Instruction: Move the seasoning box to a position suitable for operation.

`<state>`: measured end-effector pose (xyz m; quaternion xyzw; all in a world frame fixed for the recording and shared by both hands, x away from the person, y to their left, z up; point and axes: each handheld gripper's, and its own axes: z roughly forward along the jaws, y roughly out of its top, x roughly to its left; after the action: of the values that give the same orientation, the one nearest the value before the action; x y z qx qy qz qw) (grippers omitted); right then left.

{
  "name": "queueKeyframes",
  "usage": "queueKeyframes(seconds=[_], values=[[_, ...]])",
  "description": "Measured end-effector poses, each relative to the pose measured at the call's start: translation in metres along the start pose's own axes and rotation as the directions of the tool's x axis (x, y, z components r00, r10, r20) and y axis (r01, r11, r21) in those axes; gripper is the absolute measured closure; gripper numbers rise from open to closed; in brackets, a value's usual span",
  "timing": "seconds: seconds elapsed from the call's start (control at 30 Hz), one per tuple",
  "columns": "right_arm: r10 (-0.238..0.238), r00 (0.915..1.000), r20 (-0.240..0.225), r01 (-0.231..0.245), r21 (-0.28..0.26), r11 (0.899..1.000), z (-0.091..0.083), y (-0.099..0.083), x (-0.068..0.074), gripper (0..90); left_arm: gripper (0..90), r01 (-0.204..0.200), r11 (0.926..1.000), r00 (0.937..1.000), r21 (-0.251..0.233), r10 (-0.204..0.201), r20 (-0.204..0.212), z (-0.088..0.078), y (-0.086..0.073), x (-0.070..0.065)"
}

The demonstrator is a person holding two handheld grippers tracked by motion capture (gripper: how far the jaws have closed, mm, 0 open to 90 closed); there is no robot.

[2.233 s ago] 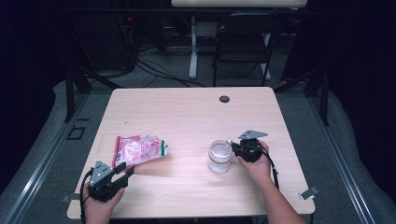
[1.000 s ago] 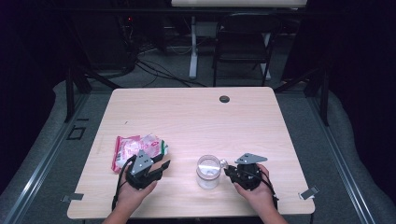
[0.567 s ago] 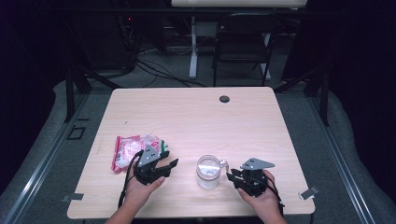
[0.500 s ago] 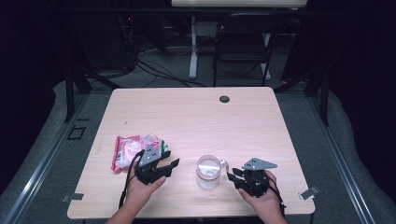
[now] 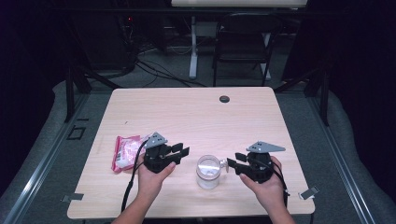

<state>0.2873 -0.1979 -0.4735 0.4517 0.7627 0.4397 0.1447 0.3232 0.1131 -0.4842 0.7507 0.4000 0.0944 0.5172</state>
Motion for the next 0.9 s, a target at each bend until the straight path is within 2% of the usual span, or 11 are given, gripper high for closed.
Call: queueKeyframes(seconds=[0.13, 0.2, 0.3, 0.37, 0.43, 0.5, 0.57, 0.67, 0.8, 0.87, 0.9], values=[[0.035, 0.9991, -0.024, -0.036, -0.044, 0.998, 0.003, 0.010, -0.003, 50.1, 62.5, 0.042, 0.9991, 0.9990, -0.002, -0.042, 0.017, 0.003, 0.003, 0.003], [0.049, 0.9988, -0.011, -0.049, -0.049, 0.998, 0.005, 0.013, -0.005, 46.9, 63.1, 0.036, 0.9994, 0.9993, 0.000, -0.036, 0.014, 0.004, 0.003, 0.004], [0.078, 0.9969, -0.008, -0.078, -0.049, 0.996, 0.008, 0.014, -0.007, 41.9, 66.3, 0.030, 0.9995, 0.9988, -0.008, -0.029, 0.039, 0.000, 0.001, 0.005], [0.095, 0.9953, -0.016, -0.096, -0.042, 0.995, 0.010, 0.012, -0.008, 45.7, 68.3, 0.020, 0.9995, 0.9995, -0.027, -0.019, 0.026, -0.001, -0.003, 0.007], [0.103, 0.9943, -0.026, -0.104, -0.021, 0.994, 0.011, 0.011, -0.009, 46.0, 68.4, 0.039, 0.9992, 0.9986, -0.012, -0.038, 0.036, -0.001, -0.007, 0.010], [0.102, 0.9944, -0.028, -0.103, -0.030, 0.994, 0.011, 0.011, -0.007, 46.1, 69.6, 0.037, 0.9993, 0.9983, -0.009, -0.037, 0.046, -0.003, -0.009, 0.009], [0.108, 0.9936, -0.031, -0.110, -0.044, 0.993, 0.009, 0.010, -0.006, 46.9, 69.5, 0.012, 0.9999, 0.9990, -0.006, -0.011, 0.042, -0.004, -0.011, 0.006], [0.121, 0.9916, -0.045, -0.124, -0.054, 0.991, 0.005, 0.008, -0.004, 54.2, 67.4, -0.035, 0.9990, 0.9992, -0.026, 0.036, 0.016, -0.007, -0.015, 0.001], [0.138, 0.9889, -0.056, -0.141, -0.053, 0.989, 0.002, 0.005, -0.003, 62.8, 63.7, -0.026, 0.9994, 0.9991, -0.024, 0.027, 0.032, -0.005, -0.021, -0.003], [0.140, 0.9885, -0.058, -0.141, -0.026, 0.990, 0.002, 0.005, -0.002, 66.3, 61.5, -0.043, 0.9990, 0.9984, -0.014, 0.043, 0.036, -0.002, -0.025, -0.006], [0.132, 0.9899, -0.052, -0.133, -0.015, 0.991, 0.003, 0.004, -0.003, 67.5, 60.5, -0.056, 0.9984, 0.9982, 0.000, 0.056, 0.021, -0.002, -0.026, -0.007]])
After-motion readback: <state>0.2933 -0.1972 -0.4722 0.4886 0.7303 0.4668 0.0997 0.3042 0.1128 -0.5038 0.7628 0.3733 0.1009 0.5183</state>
